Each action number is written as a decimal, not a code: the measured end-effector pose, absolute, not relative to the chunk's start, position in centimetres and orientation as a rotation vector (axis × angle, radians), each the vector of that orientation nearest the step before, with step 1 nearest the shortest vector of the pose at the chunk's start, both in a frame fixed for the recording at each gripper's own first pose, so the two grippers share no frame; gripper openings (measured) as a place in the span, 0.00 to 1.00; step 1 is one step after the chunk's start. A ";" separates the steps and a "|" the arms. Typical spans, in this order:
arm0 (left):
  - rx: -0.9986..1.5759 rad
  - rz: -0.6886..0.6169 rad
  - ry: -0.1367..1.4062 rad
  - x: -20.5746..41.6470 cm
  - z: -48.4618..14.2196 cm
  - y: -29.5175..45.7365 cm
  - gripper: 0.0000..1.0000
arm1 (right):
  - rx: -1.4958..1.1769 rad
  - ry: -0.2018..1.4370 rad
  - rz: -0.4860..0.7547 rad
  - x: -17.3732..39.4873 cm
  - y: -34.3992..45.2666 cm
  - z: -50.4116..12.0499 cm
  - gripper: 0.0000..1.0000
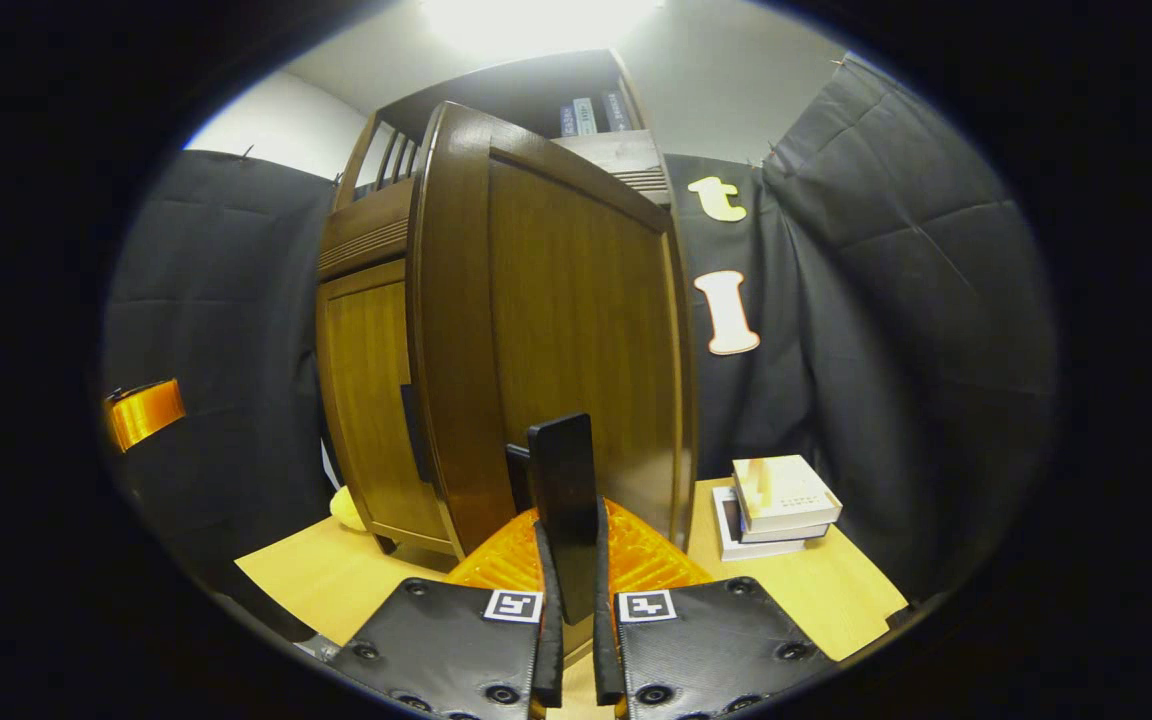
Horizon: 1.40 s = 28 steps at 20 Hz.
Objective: Open the right door of the double-door shoe cabinet with the right hand, and open the left door with the left hand.
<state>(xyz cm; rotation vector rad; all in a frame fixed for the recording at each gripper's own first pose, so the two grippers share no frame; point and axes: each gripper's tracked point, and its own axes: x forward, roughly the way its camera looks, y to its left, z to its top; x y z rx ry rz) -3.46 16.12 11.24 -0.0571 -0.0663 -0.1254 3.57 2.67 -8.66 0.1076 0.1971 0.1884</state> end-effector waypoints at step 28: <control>-0.043 -0.236 -0.048 8.5 8.3 12.3 0.92 | 0.045 0.110 -0.014 -2.4 -9.7 -4.5 0.27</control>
